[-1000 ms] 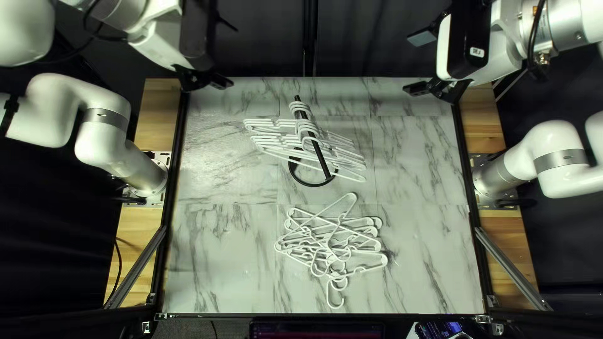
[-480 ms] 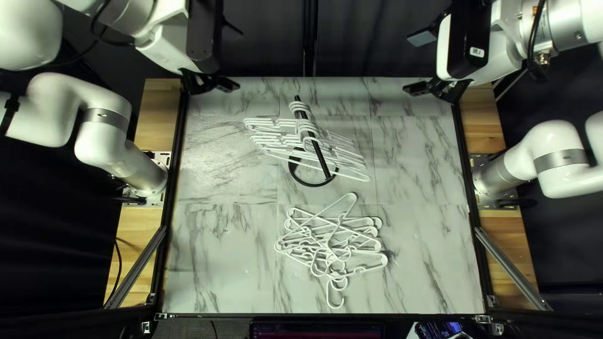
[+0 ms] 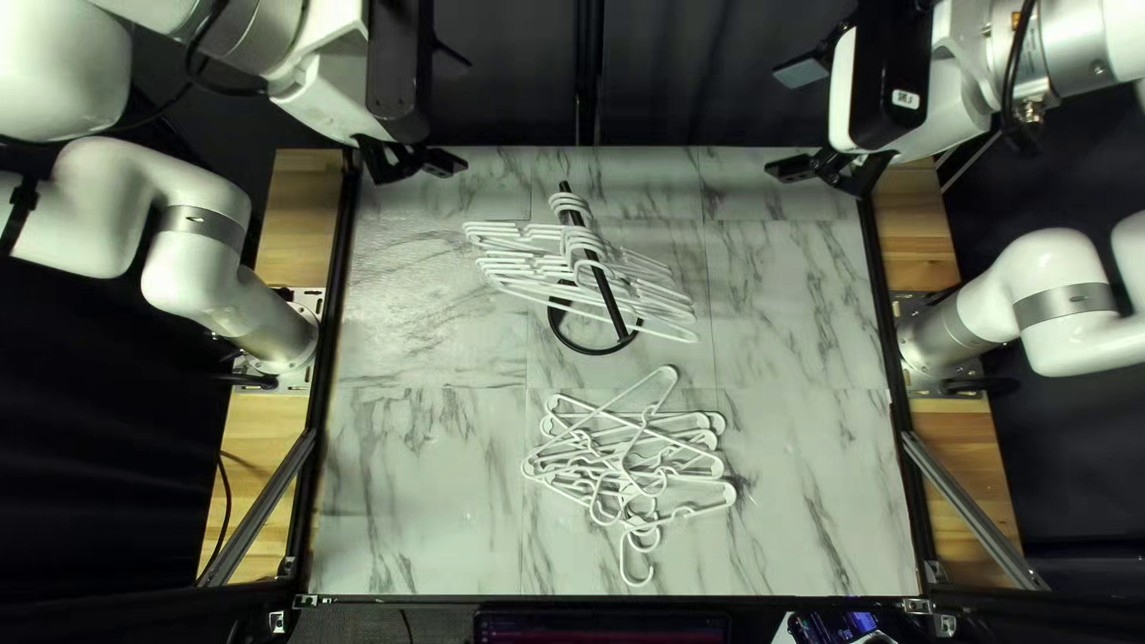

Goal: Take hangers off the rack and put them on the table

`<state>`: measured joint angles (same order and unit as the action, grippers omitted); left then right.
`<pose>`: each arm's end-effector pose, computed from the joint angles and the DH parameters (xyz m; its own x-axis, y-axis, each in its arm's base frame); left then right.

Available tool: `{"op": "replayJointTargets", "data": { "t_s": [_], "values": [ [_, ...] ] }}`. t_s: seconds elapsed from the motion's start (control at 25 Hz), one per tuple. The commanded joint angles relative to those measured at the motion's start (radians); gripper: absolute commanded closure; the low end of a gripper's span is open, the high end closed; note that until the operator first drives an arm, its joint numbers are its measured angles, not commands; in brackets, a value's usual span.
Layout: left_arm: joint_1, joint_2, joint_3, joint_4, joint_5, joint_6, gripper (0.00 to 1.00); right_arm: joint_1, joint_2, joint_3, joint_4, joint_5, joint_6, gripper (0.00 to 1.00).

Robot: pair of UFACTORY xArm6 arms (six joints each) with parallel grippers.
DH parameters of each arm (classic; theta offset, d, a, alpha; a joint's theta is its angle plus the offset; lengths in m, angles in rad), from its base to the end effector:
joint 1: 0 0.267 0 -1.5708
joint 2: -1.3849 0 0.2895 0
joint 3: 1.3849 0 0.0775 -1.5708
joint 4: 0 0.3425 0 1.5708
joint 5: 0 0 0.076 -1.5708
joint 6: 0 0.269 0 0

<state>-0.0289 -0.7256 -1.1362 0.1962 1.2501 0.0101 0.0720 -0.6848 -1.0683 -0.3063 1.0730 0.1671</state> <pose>0.3737 0.0343 0.5155 0.8185 -0.0950 0.5666 0.0193 -0.9811 -0.1925 0.4141 -0.0306 0.5073 0.7608 0.0382 0.6479 -0.1141 -0.9749 0.1915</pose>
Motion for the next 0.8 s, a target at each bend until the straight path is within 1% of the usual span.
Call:
{"op": "replayJointTargets", "data": {
  "t_s": [0.04,0.56,0.68,0.72,0.8],
  "values": [
    [0.0,0.0,0.0,0.0,0.0,0.0,0.0,0.0,0.0,0.0,0.0,0.0,0.0,0.0],
    [0.0,0.0,0.0,0.0,0.0,0.0,0.0,0.0,0.0,0.0,0.0,0.0,0.0,0.0],
    [0.0,0.0,0.0,0.0,0.0,0.0,0.0,-0.029,0.019,0.016,0.092,0.009,-0.062,0.0],
    [0.0,0.0,0.0,0.0,0.0,0.0,0.0,-0.031,0.023,0.018,0.106,0.014,-0.067,0.0],
    [0.0,0.0,0.0,0.0,0.0,0.0,0.0,-0.007,0.032,0.03,0.128,0.032,-0.041,0.0]
  ]
}}
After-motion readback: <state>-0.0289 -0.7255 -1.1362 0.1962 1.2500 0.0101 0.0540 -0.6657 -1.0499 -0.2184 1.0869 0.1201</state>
